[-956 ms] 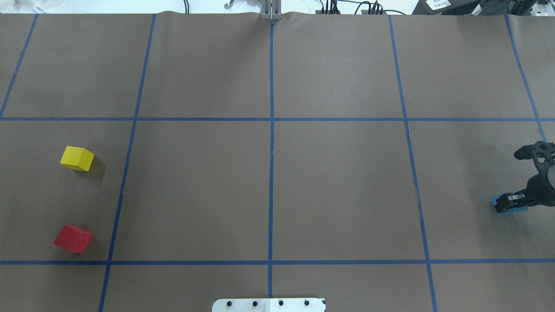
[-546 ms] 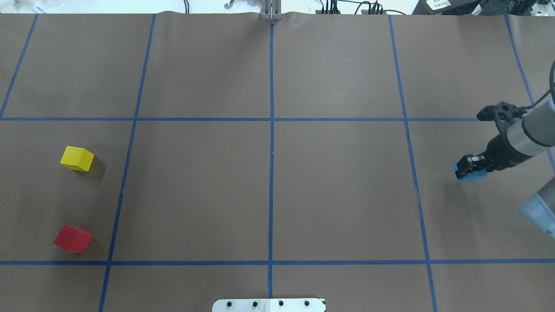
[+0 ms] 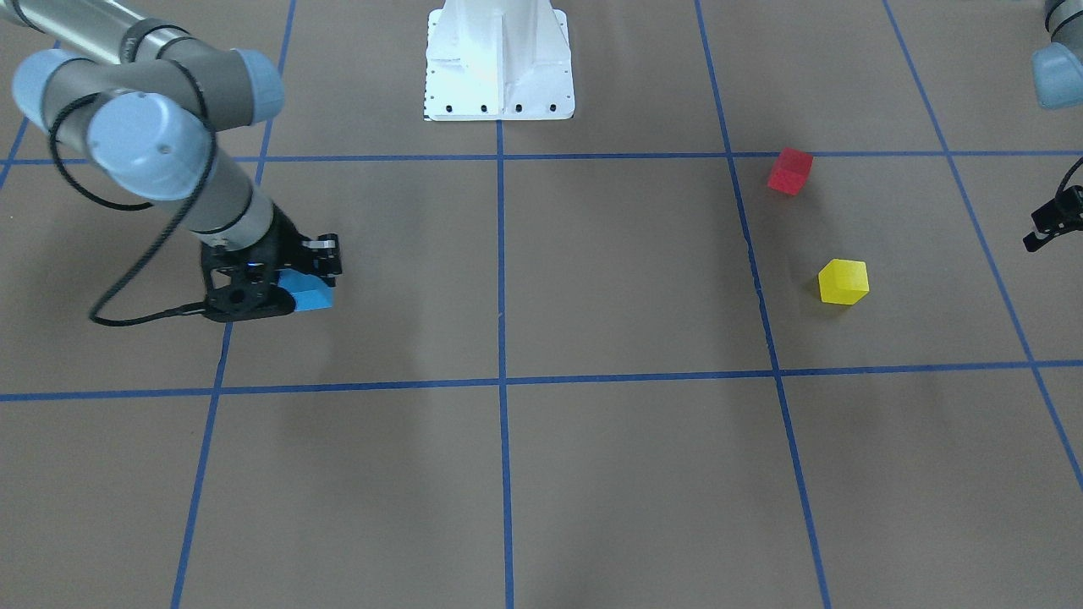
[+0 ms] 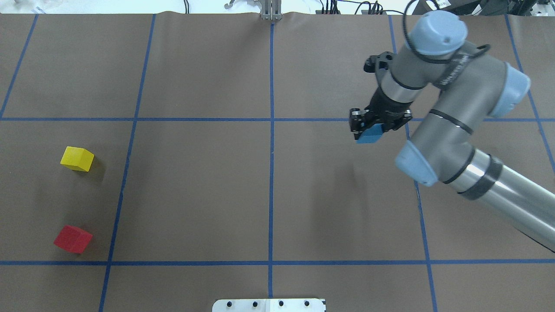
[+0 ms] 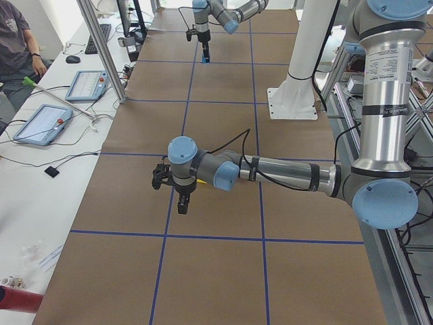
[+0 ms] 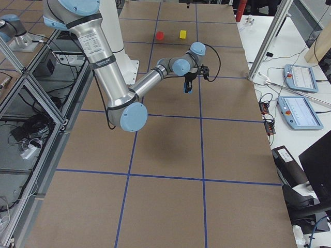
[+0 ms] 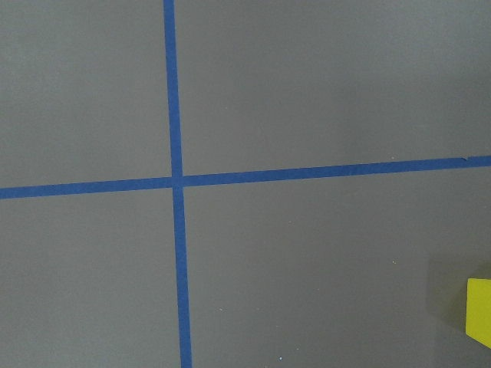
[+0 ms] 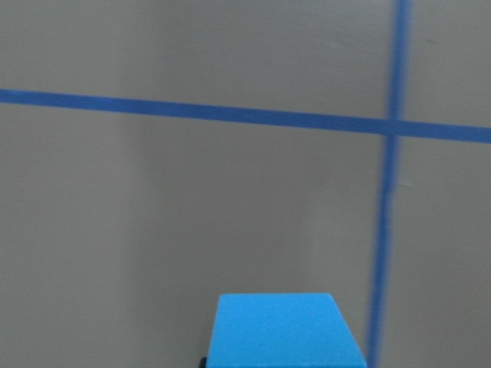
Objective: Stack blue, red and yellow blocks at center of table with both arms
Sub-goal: 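Carry the blue cube with the right gripper to the table center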
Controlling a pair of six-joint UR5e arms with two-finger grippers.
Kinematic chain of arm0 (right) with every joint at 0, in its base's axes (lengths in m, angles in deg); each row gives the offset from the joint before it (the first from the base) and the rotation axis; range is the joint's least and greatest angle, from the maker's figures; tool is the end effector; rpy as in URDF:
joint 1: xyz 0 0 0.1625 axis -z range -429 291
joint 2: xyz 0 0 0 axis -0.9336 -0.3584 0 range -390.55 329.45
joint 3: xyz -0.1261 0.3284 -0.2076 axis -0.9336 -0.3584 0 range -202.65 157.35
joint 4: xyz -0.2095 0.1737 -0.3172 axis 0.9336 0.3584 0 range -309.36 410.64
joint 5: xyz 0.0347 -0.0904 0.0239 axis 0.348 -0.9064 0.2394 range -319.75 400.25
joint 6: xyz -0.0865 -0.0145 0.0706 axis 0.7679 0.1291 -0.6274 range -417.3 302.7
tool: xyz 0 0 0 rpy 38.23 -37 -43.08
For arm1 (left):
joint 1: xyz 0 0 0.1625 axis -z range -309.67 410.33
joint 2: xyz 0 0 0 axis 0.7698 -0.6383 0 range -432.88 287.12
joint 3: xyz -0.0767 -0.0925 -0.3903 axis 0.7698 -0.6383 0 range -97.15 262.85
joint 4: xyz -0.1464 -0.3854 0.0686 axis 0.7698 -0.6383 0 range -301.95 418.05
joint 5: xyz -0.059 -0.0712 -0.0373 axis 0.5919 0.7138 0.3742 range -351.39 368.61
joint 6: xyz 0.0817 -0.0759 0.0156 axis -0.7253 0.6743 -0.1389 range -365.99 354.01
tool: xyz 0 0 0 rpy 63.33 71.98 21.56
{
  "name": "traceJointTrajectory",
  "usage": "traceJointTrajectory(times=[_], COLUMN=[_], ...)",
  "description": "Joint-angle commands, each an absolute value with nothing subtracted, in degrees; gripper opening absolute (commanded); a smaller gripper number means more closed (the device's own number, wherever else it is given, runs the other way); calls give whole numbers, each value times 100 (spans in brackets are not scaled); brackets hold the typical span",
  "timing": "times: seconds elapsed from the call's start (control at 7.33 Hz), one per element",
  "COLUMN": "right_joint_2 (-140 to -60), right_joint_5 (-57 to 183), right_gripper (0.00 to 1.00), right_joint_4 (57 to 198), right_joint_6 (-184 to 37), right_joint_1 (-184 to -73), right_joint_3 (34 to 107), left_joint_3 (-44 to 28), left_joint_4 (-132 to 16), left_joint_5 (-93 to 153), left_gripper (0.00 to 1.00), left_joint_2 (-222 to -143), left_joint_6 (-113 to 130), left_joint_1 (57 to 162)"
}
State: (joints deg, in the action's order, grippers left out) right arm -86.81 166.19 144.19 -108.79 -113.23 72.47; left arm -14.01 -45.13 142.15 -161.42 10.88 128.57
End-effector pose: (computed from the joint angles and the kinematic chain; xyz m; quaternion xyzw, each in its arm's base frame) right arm -0.4326 -0.5151 0.2703 -0.0298 -0.4109 -0.0482 0.9099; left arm 0.0483 -0.5051 0.5790 0.0548 0.3917 0.0190 0.9183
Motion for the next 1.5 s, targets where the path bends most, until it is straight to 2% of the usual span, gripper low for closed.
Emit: traceJointTrajectory(times=[0.0,0.14,0.27,0.55,1.37], right_joint_2=[-7409,-7006,-6880,-6626,-6545], right_joint_5=[16076,16075,15919,15899,15794], right_gripper=[0,0,0,0,0], right_joint_4=[14399,14042,13551,13353,13124], right_joint_6=[-11276,-11476,-11678,-12037,-12111], right_joint_1=[-10768,-10741,-10610,-10600,-10389], right_joint_3=[6185,5433,5008,4497,4177], left_joint_3=[-1330,-1330,-1330,-1330,-1295], left_joint_4=[-4513,-4513,-4522,-4522,-4522], left_joint_5=[14221,14221,14221,14221,14212], left_gripper=[100,100,100,100,100], left_joint_2=[-16200,-16218,-16218,-16218,-16218], left_joint_6=[1097,1106,1106,1106,1097], left_joint_1=[12829,12838,12829,12829,12829])
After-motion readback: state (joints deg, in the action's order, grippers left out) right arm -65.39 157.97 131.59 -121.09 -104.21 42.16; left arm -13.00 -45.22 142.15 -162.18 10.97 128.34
